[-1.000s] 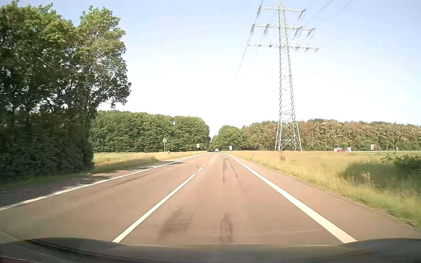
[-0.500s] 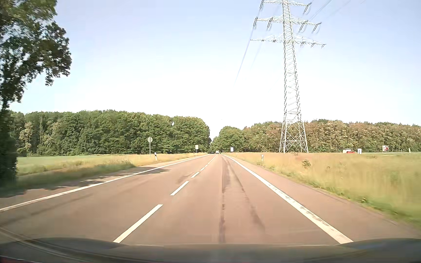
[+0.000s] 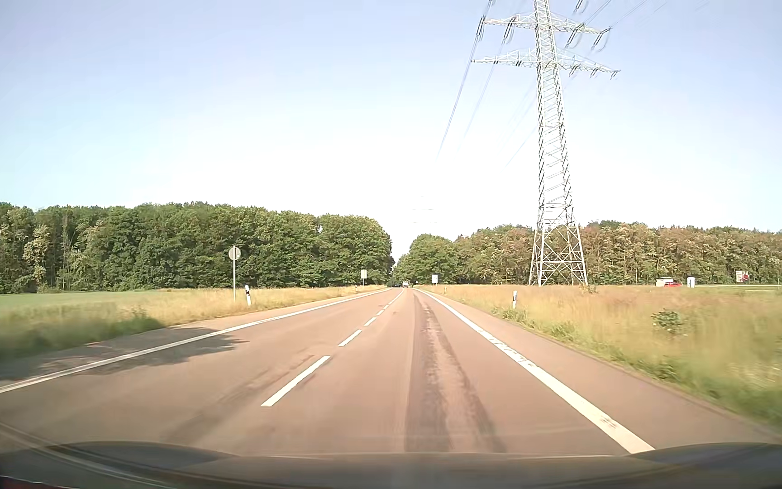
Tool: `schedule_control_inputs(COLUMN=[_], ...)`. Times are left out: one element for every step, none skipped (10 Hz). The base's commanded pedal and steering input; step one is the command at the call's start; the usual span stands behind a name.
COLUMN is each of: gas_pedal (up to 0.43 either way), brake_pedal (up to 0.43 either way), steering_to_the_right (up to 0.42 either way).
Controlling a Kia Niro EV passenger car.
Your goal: Follow the waypoints while adhering to traffic rules and regulations
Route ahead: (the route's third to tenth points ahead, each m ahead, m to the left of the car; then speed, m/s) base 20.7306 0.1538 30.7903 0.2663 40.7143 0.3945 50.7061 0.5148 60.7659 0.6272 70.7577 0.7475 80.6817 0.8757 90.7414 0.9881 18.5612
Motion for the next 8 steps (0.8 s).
schedule_control_inputs(gas_pedal=[0.150,0.150,0.150,0.157,0.157,0.157,0.157,0.157], brake_pedal=[0.030,0.030,0.030,0.024,0.030,0.030,0.030,0.030], steering_to_the_right=[-0.004,-0.004,-0.004,-0.003,-0.003,-0.002,0.001,0.002])
